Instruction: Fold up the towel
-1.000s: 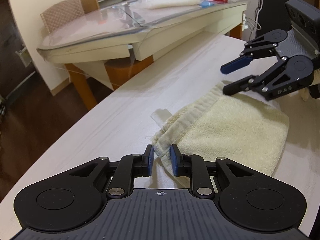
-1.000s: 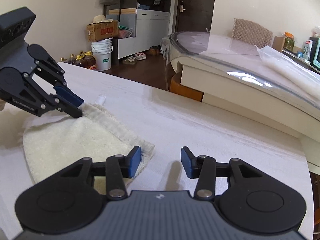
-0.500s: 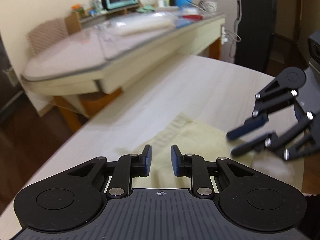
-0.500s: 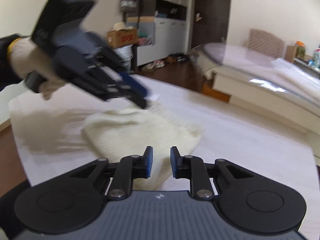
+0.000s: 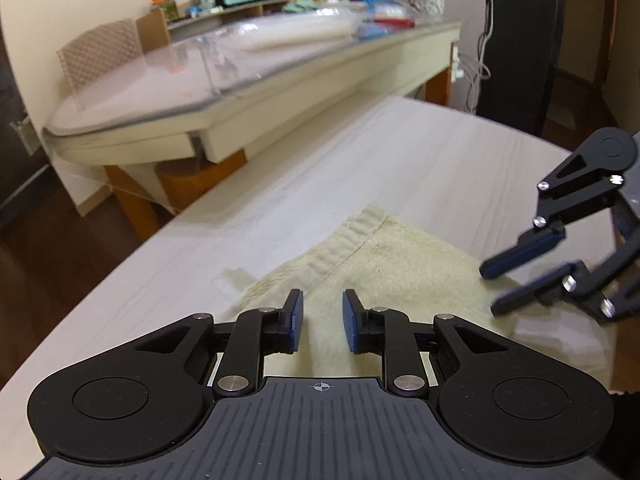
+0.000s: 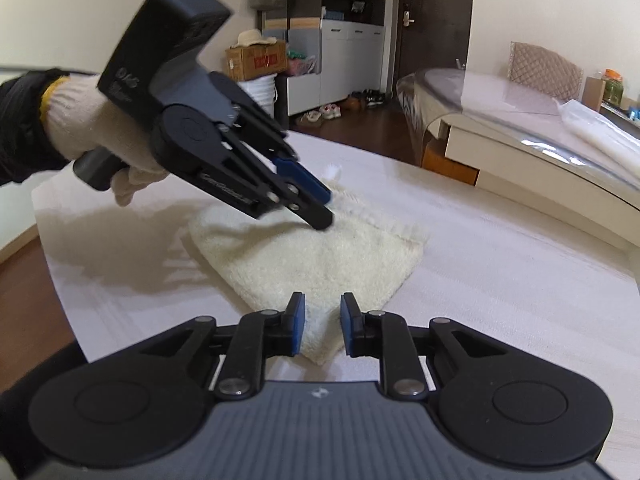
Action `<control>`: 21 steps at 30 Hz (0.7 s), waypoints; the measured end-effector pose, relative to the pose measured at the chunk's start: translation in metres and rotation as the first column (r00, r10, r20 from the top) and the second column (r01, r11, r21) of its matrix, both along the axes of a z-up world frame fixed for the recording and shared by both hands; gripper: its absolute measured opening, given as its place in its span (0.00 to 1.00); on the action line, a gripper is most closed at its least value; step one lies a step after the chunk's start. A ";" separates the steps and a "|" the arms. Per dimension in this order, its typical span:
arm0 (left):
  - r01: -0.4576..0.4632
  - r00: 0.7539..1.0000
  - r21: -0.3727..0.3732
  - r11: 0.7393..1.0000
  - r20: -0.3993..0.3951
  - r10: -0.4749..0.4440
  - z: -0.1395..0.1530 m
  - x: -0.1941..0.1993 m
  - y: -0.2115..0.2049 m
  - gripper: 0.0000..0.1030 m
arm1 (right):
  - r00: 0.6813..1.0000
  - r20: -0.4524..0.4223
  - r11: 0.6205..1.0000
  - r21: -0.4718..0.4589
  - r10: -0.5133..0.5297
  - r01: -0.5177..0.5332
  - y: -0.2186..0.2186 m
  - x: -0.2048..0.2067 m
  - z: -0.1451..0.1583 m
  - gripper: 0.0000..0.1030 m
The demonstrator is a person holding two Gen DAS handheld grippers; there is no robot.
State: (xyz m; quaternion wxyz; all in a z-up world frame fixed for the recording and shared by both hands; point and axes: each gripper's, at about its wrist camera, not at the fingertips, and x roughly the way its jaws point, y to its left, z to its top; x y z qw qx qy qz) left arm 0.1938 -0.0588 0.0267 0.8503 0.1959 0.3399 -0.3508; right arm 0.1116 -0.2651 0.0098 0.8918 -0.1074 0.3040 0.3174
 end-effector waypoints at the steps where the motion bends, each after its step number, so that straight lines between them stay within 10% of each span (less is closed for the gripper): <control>1: -0.004 1.000 -0.005 1.000 0.006 0.004 0.004 -0.007 0.007 0.23 | 1.000 -0.001 1.000 0.003 -0.001 0.001 0.000 -0.001 0.001 0.21; 21: -0.170 0.985 -0.041 0.985 -0.033 0.169 -0.019 -0.070 0.036 0.23 | 1.000 -0.007 0.999 -0.028 0.025 -0.025 0.014 -0.010 -0.008 0.23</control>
